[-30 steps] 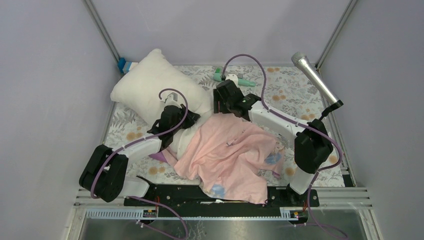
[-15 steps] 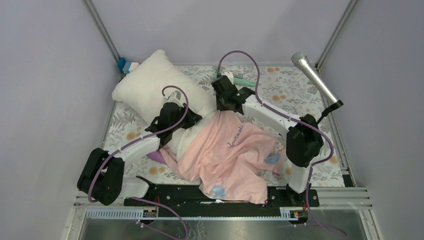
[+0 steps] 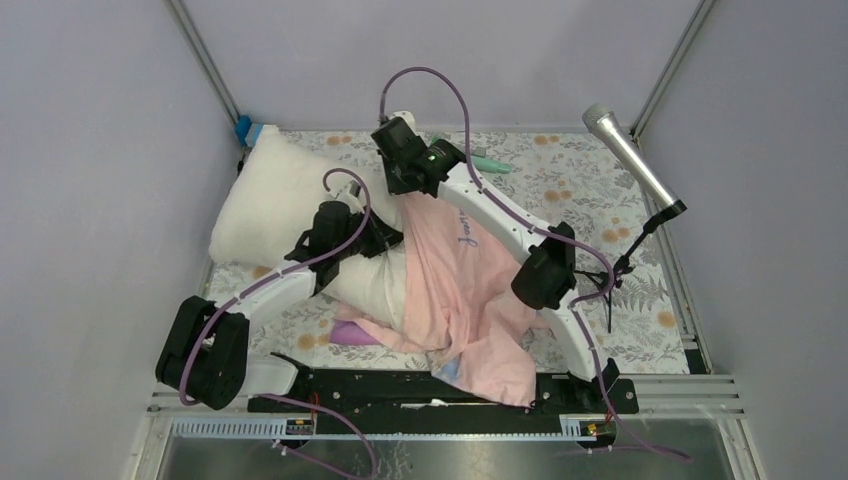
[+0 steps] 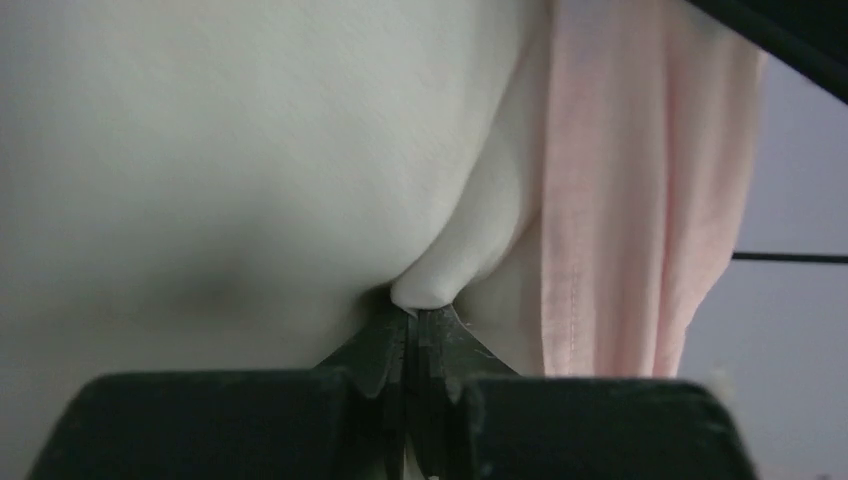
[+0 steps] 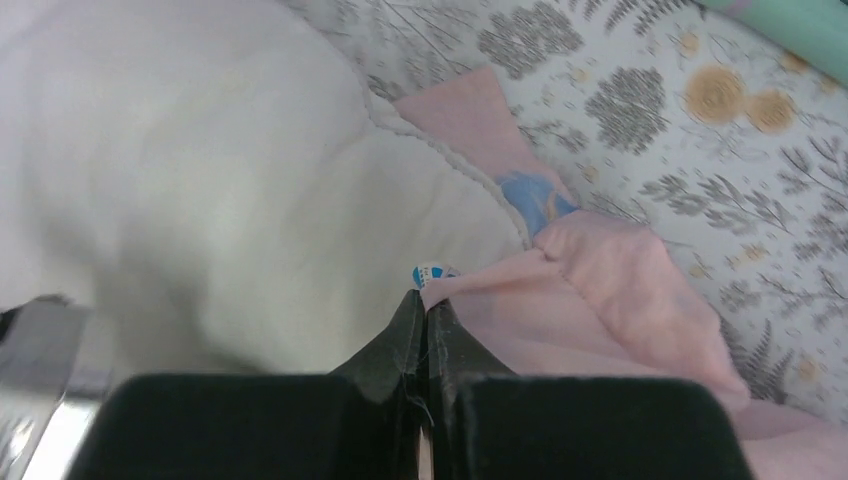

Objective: Put the pillow into the pillowcase

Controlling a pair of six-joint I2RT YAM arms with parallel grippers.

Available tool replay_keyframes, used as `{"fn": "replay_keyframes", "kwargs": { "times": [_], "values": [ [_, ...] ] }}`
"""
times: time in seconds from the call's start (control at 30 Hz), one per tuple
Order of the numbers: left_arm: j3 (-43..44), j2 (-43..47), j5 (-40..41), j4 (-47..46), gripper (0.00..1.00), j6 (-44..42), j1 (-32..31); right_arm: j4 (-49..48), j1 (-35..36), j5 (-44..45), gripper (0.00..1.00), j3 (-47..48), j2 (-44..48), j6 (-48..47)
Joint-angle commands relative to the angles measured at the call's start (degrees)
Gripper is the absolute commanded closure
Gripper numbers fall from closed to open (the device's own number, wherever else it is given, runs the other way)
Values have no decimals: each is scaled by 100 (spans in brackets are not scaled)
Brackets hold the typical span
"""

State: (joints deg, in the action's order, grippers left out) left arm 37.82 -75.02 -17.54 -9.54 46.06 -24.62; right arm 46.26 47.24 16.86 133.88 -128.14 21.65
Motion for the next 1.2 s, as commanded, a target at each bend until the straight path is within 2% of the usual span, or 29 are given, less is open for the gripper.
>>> {"fn": "replay_keyframes", "kwargs": {
  "times": [0.0, 0.1, 0.2, 0.27, 0.4, 0.5, 0.6, 0.67, 0.73, 0.87, 0.93, 1.07, 1.17],
  "values": [
    [-748, -265, -1268, -250, 100, 1658, 385, -895, 398, -912, 100, 1247, -157, 178],
    [-833, -248, -1079, -953, 100, 2655, 751, -1259, 400, -1230, 100, 878, 77, 163],
    [-373, -576, -531, -1164, 100, 2962, 873, -1514, 400, -1533, 96, 485, 331, 138],
    [-124, -941, -461, -1570, 100, 3266, 1002, -1503, 407, -1605, 91, 375, 466, 85],
    [571, -1782, -594, -2145, 100, 3720, 1231, -1361, 408, -1539, 70, 82, 819, -86],
    [1079, -2242, -706, -2434, 100, 3733, 1274, -1273, 408, -1290, 45, -415, 1204, -134],
    [1507, -2578, -1104, -2648, 100, 3561, 1276, -1281, 411, -858, 34, -1190, 1805, -87],
    [1634, -2461, -1147, -2311, 100, 3246, 1284, -1432, 408, -637, 34, -1986, 2252, 4],
    [1869, -2134, -1051, -1440, 93, 2608, 1268, -1664, 408, -400, 37, -2882, 2777, 192],
    [2185, -1464, -767, 149, 67, 1398, 1260, -2151, 499, -93, 47, -4555, 3768, 668],
    [2236, -1148, -614, 697, 55, 985, 1250, -2274, 643, 46, 49, -5085, 4038, 832],
    [2364, -490, -253, 1866, 41, 113, 1148, -2464, 988, 261, 49, -5745, 4325, 1116],
    [2548, 3, 623, 2951, 25, -737, 713, -2681, 1120, 298, 48, -6266, 4463, 1396]
  ]
}}
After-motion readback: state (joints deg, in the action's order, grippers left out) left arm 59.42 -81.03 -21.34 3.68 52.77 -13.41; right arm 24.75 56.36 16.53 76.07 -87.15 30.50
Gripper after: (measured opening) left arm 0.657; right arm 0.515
